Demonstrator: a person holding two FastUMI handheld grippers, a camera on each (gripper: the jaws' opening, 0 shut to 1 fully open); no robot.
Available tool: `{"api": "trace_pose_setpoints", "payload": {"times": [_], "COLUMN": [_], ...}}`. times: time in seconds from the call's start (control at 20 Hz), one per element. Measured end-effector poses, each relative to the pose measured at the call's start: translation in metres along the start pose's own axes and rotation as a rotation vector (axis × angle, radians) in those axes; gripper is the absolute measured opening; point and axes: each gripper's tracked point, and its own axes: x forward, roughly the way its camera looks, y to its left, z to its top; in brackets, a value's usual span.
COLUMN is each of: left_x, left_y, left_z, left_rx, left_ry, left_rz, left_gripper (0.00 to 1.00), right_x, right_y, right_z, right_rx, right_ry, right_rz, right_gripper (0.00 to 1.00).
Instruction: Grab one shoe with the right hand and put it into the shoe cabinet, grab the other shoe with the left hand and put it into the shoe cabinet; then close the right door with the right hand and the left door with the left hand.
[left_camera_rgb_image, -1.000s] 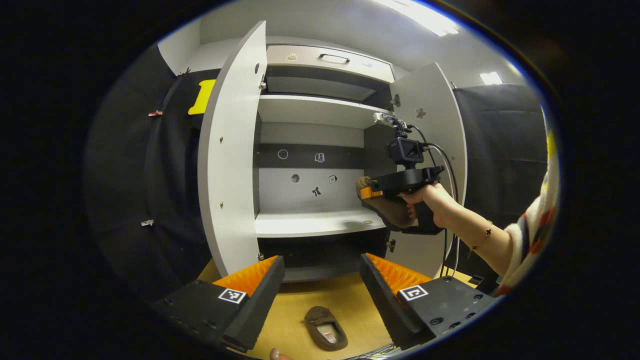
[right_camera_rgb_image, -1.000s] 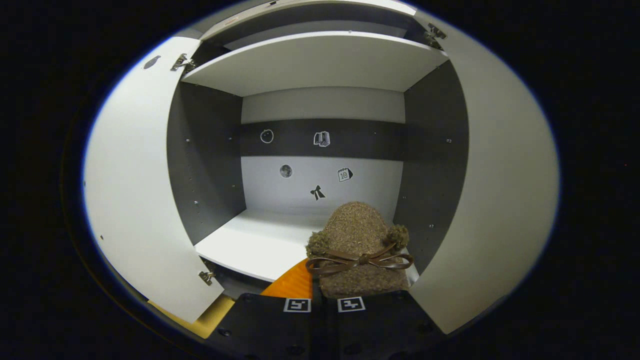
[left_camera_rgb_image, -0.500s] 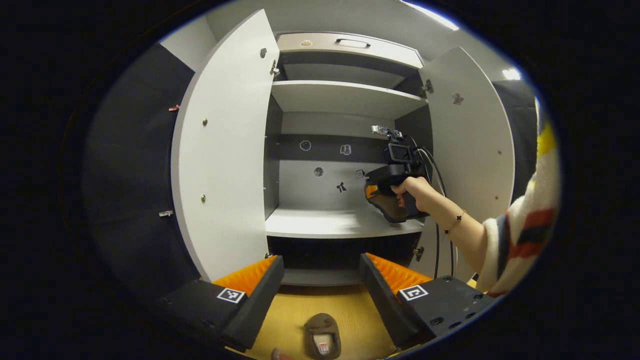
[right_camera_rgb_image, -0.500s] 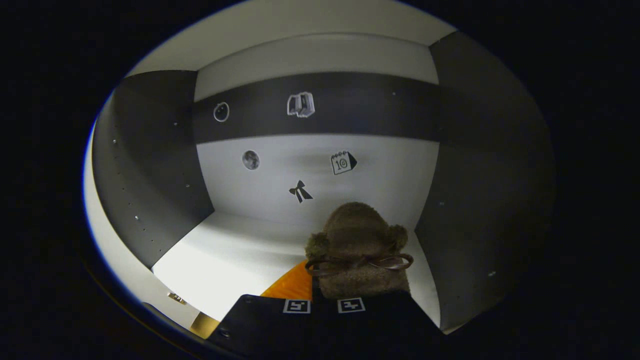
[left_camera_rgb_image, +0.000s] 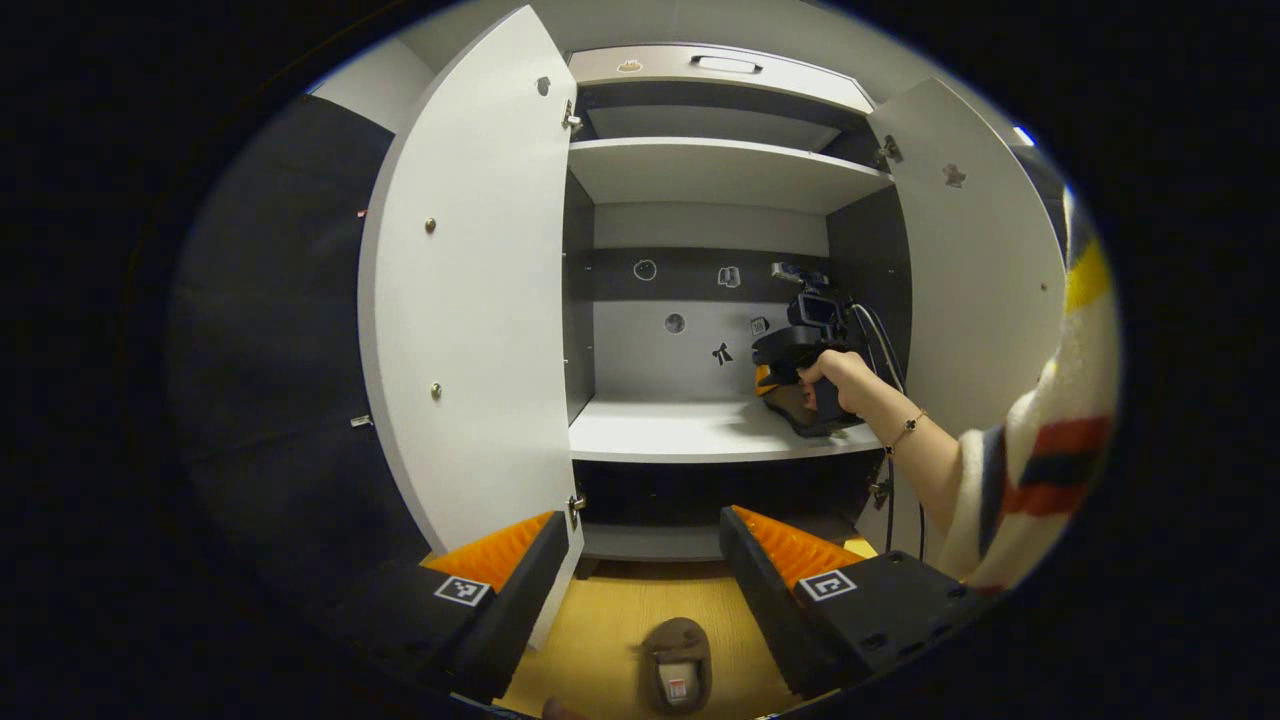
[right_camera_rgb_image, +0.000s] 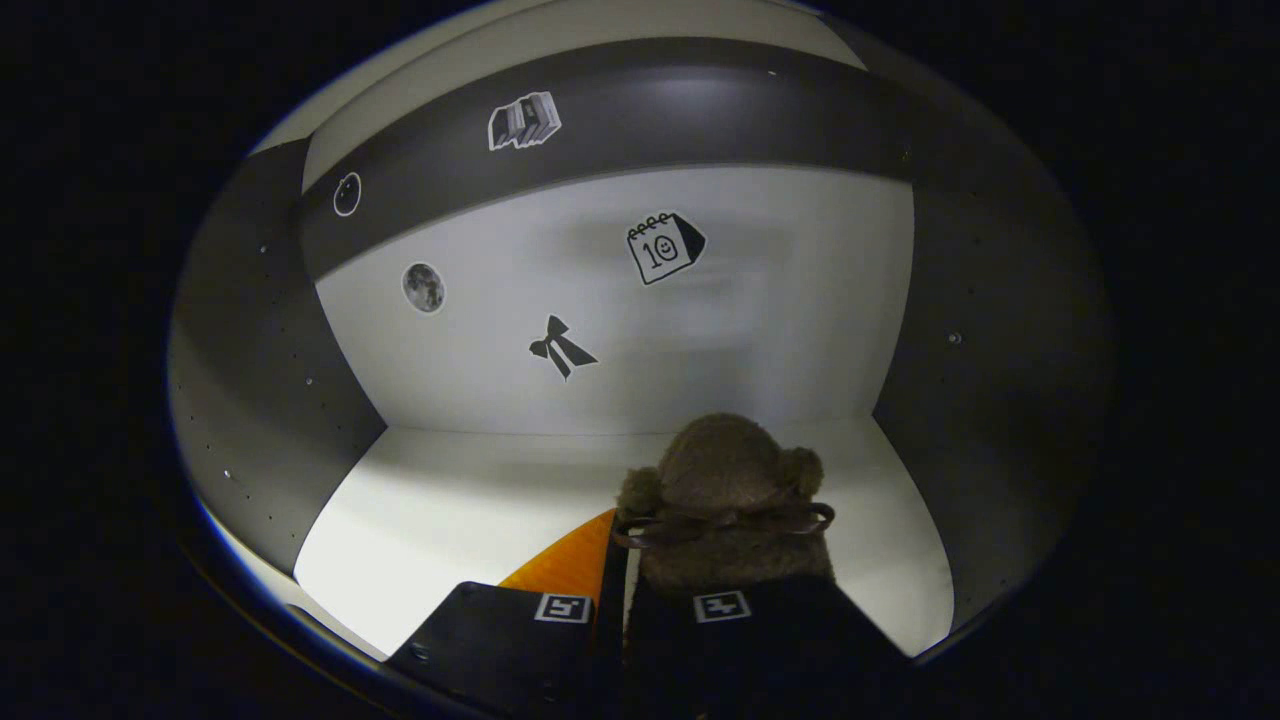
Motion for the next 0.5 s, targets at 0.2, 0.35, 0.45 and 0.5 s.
{"api": "trace_pose_setpoints", "payload": {"times": [0.2, 0.35, 0.45, 0.5], "left_x": [-0.005, -0.017, -0.027, -0.033], "left_y": [0.004, 0.005, 0.009, 0.011], "left_z": [0.002, 0.002, -0.002, -0.005], "left_rx": [0.001, 0.022, 0.022, 0.020], "left_ry": [-0.014, -0.032, -0.028, -0.027], "left_rz": [-0.004, -0.034, -0.070, -0.088], "left_gripper": [0.96, 0.96, 0.96, 0.96], "right_x": [-0.034, -0.066, -0.093, -0.111], "right_y": [0.018, 0.023, 0.025, 0.028], "right_z": [0.001, -0.003, 0.000, 0.002], "right_rx": [-0.023, -0.038, -0.029, -0.023], "right_ry": [-0.036, -0.060, -0.098, -0.122], "right_rz": [0.039, 0.034, 0.031, 0.036], "right_gripper": [0.76, 0.98, 0.99, 0.99]}}
